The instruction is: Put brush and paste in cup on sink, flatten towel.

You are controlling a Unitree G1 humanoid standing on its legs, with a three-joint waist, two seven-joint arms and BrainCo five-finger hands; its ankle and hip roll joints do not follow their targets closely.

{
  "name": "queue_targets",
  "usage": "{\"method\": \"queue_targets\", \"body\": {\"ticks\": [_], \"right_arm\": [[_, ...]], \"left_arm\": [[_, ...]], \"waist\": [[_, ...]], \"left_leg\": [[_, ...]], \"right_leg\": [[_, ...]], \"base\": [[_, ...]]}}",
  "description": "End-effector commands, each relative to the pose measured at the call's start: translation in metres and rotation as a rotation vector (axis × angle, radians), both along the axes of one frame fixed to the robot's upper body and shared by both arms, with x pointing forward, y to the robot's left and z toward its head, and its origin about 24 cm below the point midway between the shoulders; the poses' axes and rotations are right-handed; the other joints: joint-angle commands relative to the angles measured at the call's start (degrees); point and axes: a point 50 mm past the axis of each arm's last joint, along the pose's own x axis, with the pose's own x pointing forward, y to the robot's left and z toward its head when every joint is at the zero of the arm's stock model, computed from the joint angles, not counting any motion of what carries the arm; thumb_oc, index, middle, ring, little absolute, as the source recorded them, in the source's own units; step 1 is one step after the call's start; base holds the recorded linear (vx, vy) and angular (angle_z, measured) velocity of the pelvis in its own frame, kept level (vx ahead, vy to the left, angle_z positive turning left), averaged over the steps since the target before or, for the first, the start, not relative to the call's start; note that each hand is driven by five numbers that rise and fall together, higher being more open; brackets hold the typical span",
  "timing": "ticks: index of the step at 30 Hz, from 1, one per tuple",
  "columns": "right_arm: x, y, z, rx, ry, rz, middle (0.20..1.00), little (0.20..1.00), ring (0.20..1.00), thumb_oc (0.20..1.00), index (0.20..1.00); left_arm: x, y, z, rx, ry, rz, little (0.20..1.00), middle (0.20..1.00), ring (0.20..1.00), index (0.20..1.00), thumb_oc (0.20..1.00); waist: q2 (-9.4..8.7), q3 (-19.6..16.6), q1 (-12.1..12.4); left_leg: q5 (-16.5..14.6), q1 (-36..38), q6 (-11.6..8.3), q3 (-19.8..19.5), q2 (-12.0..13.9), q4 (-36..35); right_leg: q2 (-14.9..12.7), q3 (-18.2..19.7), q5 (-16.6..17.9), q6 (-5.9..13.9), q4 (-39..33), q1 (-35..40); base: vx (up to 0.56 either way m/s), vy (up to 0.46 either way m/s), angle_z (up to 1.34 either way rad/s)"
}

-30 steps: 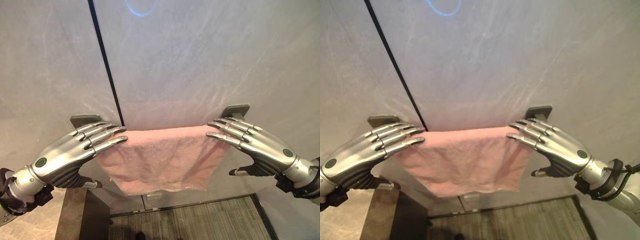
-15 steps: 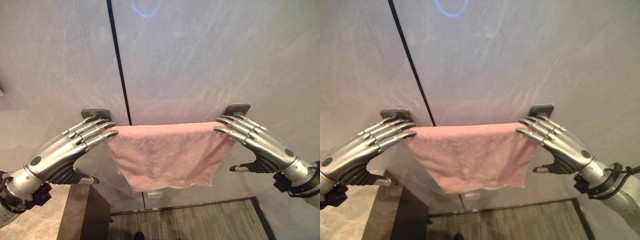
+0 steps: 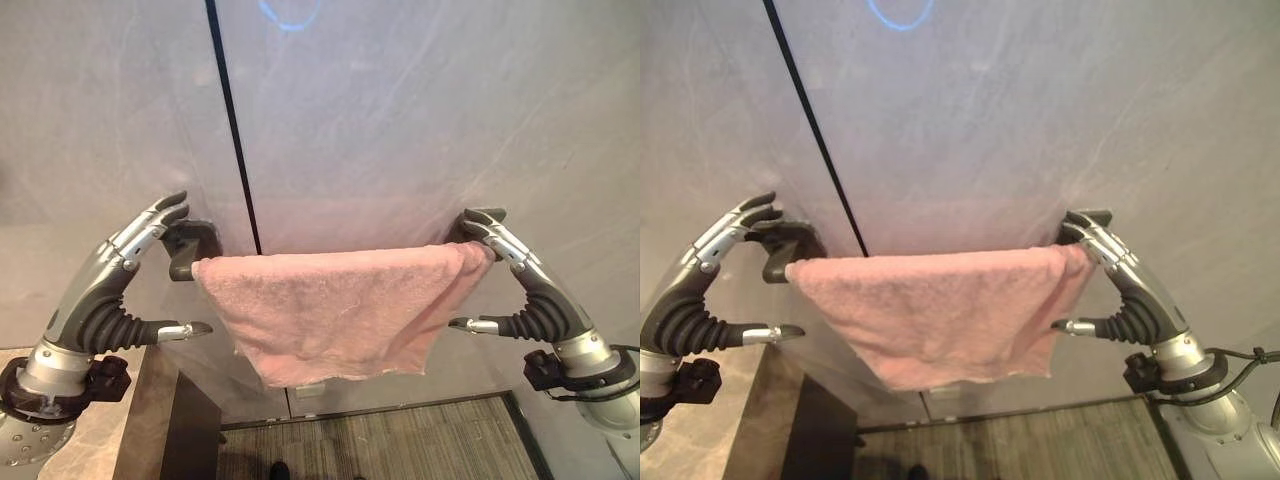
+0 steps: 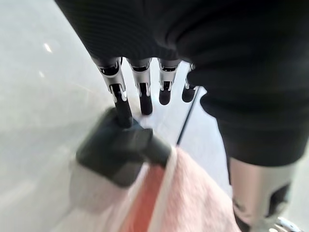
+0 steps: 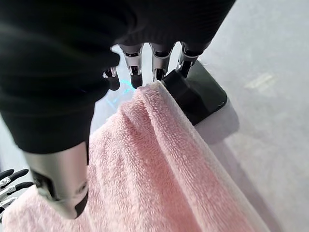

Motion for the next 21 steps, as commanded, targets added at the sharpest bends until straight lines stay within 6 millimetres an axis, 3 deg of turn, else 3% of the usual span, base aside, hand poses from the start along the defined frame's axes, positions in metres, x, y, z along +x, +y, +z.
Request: {"method": "queue_targets", "body": {"ticks": [1, 8, 9, 11, 12, 13, 16, 18, 21], "right_arm": [[0.005, -0.005, 0.012, 0.13, -0.083, -0.046, 1.0, 1.0, 1.0, 1.0, 1.0], [0.001, -0.014, 0.007, 0.32, -0.085, -0.094, 1.0, 1.0, 1.0, 1.0, 1.0], [0.002, -0.018, -0.005, 0.45, -0.032, -0.113, 1.0, 1.0, 1.0, 1.0, 1.0], [-0.002, -0.025, -0.012, 0.438, -0.001, -0.156, 1.0, 1.0, 1.0, 1.0, 1.0], [-0.005, -0.031, -0.024, 0.496, 0.043, -0.199, 1.0, 1.0, 1.0, 1.0, 1.0], [-0.006, -0.032, -0.024, 0.496, 0.044, -0.199, 1.0, 1.0, 1.0, 1.0, 1.0], [-0.014, -0.051, -0.062, 0.562, 0.182, -0.351, 1.0, 1.0, 1.0, 1.0, 1.0], [-0.016, -0.052, -0.066, 0.56, 0.196, -0.366, 1.0, 1.0, 1.0, 1.0, 1.0], [-0.024, -0.06, -0.099, 0.605, 0.329, -0.453, 1.0, 1.0, 1.0, 1.0, 1.0]], "left_arm": [[0.002, 0.011, 0.009, -0.037, -0.096, 0.084, 1.0, 1.0, 1.0, 1.0, 1.0], [0.0, 0.022, -0.011, -0.192, -0.048, 0.155, 1.0, 1.0, 1.0, 1.0, 1.0], [-0.001, 0.025, -0.025, -0.304, -0.002, 0.172, 1.0, 1.0, 1.0, 1.0, 1.0], [-0.005, 0.029, -0.042, -0.382, 0.07, 0.201, 1.0, 1.0, 1.0, 1.0, 1.0], [-0.009, 0.034, -0.061, -0.448, 0.16, 0.243, 1.0, 1.0, 1.0, 1.0, 1.0], [-0.009, 0.034, -0.061, -0.448, 0.163, 0.242, 1.0, 1.0, 1.0, 1.0, 1.0], [-0.018, 0.039, -0.108, -0.551, 0.377, 0.323, 1.0, 1.0, 1.0, 1.0, 1.0], [-0.02, 0.04, -0.114, -0.559, 0.405, 0.329, 1.0, 1.0, 1.0, 1.0, 1.0], [-0.028, 0.04, -0.146, -0.595, 0.537, 0.379, 1.0, 1.0, 1.0, 1.0, 1.0]], "waist": [[-1.92, 1.22, 0.28], [-1.9, 1.2, 0.35], [-2.06, 1.21, 0.38], [-1.96, 1.34, 0.38], [-2.05, 1.53, 0.37], [-2.0, 1.5, 0.41], [-2.22, 1.96, 0.34], [-2.18, 1.98, 0.37], [-2.25, 2.12, 0.44]], "left_leg": [[-2.08, 3.91, -2.03, -0.99, 2.13, 0.55], [-2.09, 4.0, -1.98, -0.9, 2.25, 0.55], [-2.69, 4.18, -1.96, -0.94, 2.27, 0.55], [-2.84, 4.24, -1.9, -0.88, 2.35, 0.55], [-2.82, 4.21, -1.81, -0.9, 2.38, 0.55], [-2.93, 4.33, -1.82, -0.91, 2.4, 0.55], [-2.84, 4.2, -1.67, -1.12, 2.38, 0.55], [-2.85, 4.2, -1.64, -1.17, 2.4, 0.55], [-2.73, 4.15, -1.63, -1.41, 2.4, 0.55]], "right_leg": [[-4.09, -1.41, 6.85, 4.16, 0.36, -2.3], [-3.89, -1.51, 6.79, 3.85, 0.43, -2.32], [-3.78, -1.53, 6.28, 3.83, 0.41, -2.11], [-3.73, -1.64, 6.13, 3.74, 0.4, -2.04], [-3.69, -1.74, 6.13, 3.68, 0.42, -2.06], [-3.67, -1.75, 6.05, 3.69, 0.41, -1.94], [-3.51, -1.99, 5.92, 3.62, 0.43, -1.95], [-3.49, -2.06, 5.89, 3.62, 0.43, -1.93], [-3.42, -2.27, 5.82, 3.59, 0.45, -1.95]], "base": [[0.03, -0.015, -0.01], [0.0, -0.002, 0.0], [0.0, 0.0, 0.0], [0.0, 0.0, 0.0], [0.0, 0.0, 0.0], [0.0, 0.0, 0.0], [0.0, 0.0, 0.0], [0.0, 0.0, 0.0], [0.0, -0.005, 0.01]]}}
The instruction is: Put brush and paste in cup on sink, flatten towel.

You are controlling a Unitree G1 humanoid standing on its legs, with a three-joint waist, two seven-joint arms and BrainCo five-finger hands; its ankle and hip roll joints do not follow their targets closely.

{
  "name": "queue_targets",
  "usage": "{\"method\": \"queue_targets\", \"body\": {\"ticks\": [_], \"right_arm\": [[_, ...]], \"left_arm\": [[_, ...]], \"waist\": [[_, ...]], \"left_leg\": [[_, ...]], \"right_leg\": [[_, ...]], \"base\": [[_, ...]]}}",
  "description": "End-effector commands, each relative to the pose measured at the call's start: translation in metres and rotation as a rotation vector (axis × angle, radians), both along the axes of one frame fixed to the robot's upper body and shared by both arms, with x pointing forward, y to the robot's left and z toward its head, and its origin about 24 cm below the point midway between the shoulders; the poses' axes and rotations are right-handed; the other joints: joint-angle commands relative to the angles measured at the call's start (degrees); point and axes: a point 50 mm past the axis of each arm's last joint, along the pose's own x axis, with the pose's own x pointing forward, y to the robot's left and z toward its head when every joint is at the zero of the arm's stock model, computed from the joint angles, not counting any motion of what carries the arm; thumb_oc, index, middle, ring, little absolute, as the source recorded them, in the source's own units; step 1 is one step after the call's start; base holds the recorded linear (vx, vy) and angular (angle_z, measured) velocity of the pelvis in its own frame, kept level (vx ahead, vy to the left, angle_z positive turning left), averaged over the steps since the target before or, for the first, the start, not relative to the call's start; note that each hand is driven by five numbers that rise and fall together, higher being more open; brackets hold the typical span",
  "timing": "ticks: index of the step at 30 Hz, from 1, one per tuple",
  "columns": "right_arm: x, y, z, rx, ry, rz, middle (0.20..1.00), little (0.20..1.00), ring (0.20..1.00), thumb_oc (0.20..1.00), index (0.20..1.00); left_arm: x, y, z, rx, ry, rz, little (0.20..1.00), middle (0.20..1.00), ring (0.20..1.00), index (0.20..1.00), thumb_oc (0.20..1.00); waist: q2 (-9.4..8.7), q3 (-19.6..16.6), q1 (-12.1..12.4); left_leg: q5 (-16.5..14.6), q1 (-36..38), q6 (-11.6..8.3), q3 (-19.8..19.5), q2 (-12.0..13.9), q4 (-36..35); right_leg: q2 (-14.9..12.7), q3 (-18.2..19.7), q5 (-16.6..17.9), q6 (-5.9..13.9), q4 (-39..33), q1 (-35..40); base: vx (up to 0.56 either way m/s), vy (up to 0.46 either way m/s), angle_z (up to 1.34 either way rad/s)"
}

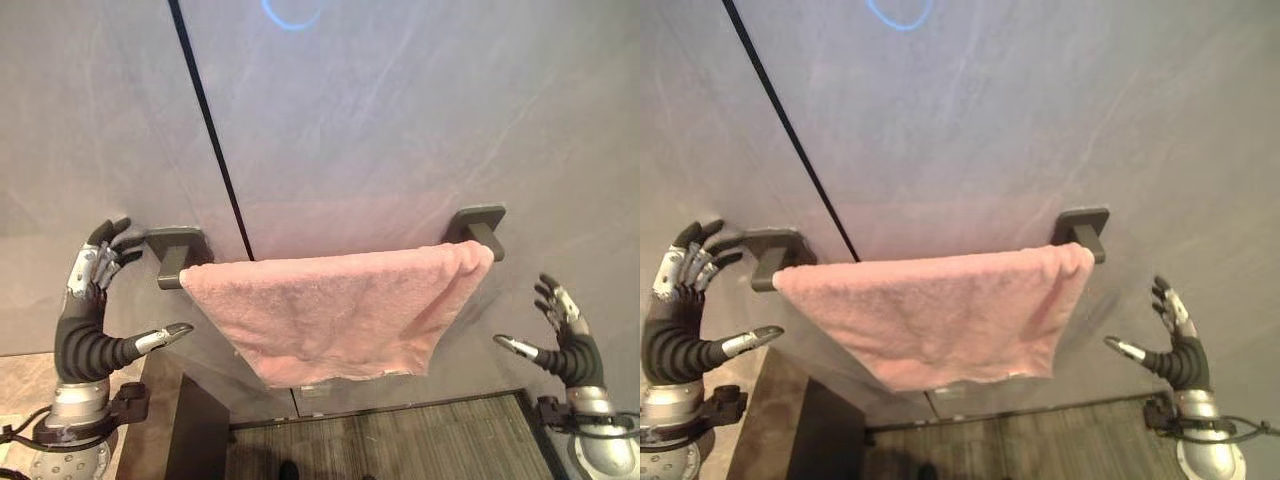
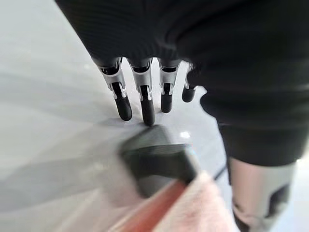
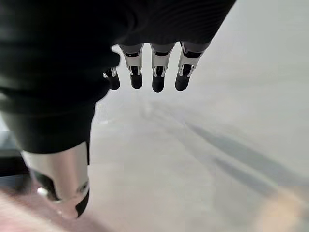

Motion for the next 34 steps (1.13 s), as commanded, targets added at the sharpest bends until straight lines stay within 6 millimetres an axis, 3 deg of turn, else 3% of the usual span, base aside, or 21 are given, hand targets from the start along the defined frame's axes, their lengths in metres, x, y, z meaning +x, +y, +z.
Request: {"method": "queue_targets", "body": {"ticks": [1, 2, 3, 5, 6, 11, 14, 16, 23, 27, 34], "right_arm": [[0.008, 0.004, -0.006, 0.125, -0.055, -0.014, 1.0, 1.0, 1.0, 1.0, 1.0], [0.003, 0.002, -0.023, 0.144, 0.018, -0.039, 1.0, 1.0, 1.0, 1.0, 1.0], [0.003, 0.002, -0.023, 0.144, 0.018, -0.038, 1.0, 1.0, 1.0, 1.0, 1.0], [-0.003, 0.004, -0.049, 0.201, 0.125, -0.062, 1.0, 1.0, 1.0, 1.0, 1.0], [-0.002, 0.003, -0.05, 0.202, 0.124, -0.061, 1.0, 1.0, 1.0, 1.0, 1.0], [-0.009, 0.011, -0.094, 0.256, 0.339, -0.057, 1.0, 1.0, 1.0, 1.0, 1.0], [-0.01, 0.016, -0.113, 0.261, 0.435, -0.043, 1.0, 1.0, 1.0, 1.0, 1.0], [-0.01, 0.017, -0.118, 0.251, 0.463, -0.041, 1.0, 1.0, 1.0, 1.0, 1.0], [-0.004, 0.03, -0.14, 0.236, 0.569, -0.016, 1.0, 1.0, 1.0, 1.0, 1.0], [-0.002, 0.037, -0.153, 0.239, 0.636, -0.01, 1.0, 1.0, 1.0, 1.0, 1.0], [-0.001, 0.045, -0.17, 0.26, 0.717, -0.029, 1.0, 1.0, 1.0, 1.0, 1.0]], "left_arm": [[-0.018, 0.031, -0.078, -0.043, 0.468, 0.149, 1.0, 1.0, 1.0, 1.0, 1.0], [-0.022, 0.033, -0.089, -0.048, 0.516, 0.168, 1.0, 1.0, 1.0, 1.0, 1.0], [-0.022, 0.033, -0.089, -0.048, 0.516, 0.168, 1.0, 1.0, 1.0, 1.0, 1.0], [-0.031, 0.035, -0.112, -0.08, 0.622, 0.202, 1.0, 1.0, 1.0, 1.0, 1.0], [-0.031, 0.035, -0.112, -0.08, 0.62, 0.203, 1.0, 1.0, 1.0, 1.0, 1.0], [-0.046, 0.029, -0.155, -0.213, 0.827, 0.194, 1.0, 1.0, 1.0, 1.0, 1.0], [-0.049, 0.025, -0.169, -0.219, 0.9, 0.176, 1.0, 1.0, 1.0, 1.0, 1.0], [-0.051, 0.022, -0.176, -0.257, 0.927, 0.177, 1.0, 1.0, 1.0, 1.0, 1.0], [-0.029, 0.006, -0.181, -0.237, 0.93, 0.093, 1.0, 1.0, 1.0, 1.0, 1.0], [-0.037, 0.0, -0.208, -0.332, 1.044, 0.152, 1.0, 1.0, 1.0, 1.0, 1.0], [-0.04, -0.006, -0.235, -0.347, 1.17, 0.211, 1.0, 1.0, 1.0, 1.0, 1.0]], "waist": [[-4.25, 0.81, 0.16], [-4.23, 0.91, 0.21], [-4.23, 0.91, 0.2], [-4.17, 1.03, 0.26], [-4.18, 1.05, 0.23], [-3.96, 1.32, 0.38], [-3.97, 1.48, 0.36], [-3.91, 1.58, 0.33], [-3.79, 1.84, 0.29], [-3.76, 1.88, 0.32], [-3.9, 1.78, 0.52]], "left_leg": [[-2.32, 3.33, -2.06, -1.33, 1.97, 0.62], [-2.27, 3.31, -2.06, -1.43, 2.02, 0.62], [-2.27, 3.31, -2.06, -1.44, 2.02, 0.62], [-2.11, 3.2, -2.06, -1.51, 2.01, 0.62], [-2.12, 3.19, -2.07, -1.51, 2.01, 0.62], [-1.88, 3.02, -2.12, -1.52, 2.08, 0.62], [-1.83, 2.91, -2.12, -1.54, 2.13, 0.62], [-1.83, 2.85, -2.1, -1.56, 2.08, 0.62], [-1.49, 2.35, -2.23, -1.7, 2.22, 0.62], [-1.21, 1.94, -2.25, -1.62, 2.32, 0.62], [-1.05, 1.74, -2.41, -1.57, 2.58, 0.62]], "right_leg": [[-3.92, -2.14, 6.48, 4.06, 0.5, -2.85], [-3.87, -2.24, 6.41, 4.06, 0.56, -2.84], [-3.87, -2.25, 6.41, 4.06, 0.56, -2.84], [-3.83, -2.33, 6.47, 4.01, 0.64, -2.91], [-3.83, -2.33, 6.46, 4.01, 0.63, -2.92], [-3.77, -2.37, 6.53, 3.95, 0.67, -3.05], [-3.72, -2.29, 6.55, 3.91, 0.66, -3.17], [-3.71, -2.28, 6.6, 3.9, 0.64, -3.26], [-3.65, -2.15, 6.88, 3.89, 0.67, -3.72], [-3.51, -2.08, 7.12, 3.74, 0.68, -4.14], [-3.2, -2.04, 7.05, 3.55, 0.61, -4.24]], "base": [[0.0, -0.014, 0.08], [0.0, -0.007, 0.07], [0.0, 0.0, 0.0], [0.0, 0.001, -0.02], [-0.01, 0.003, 0.03], [0.0, 0.0, 0.01], [0.0, 0.0, 0.0], [0.0, 0.0, 0.0], [0.0, 0.0, 0.03], [0.0, 0.0, 0.0], [0.0, 0.0, 0.0]]}}
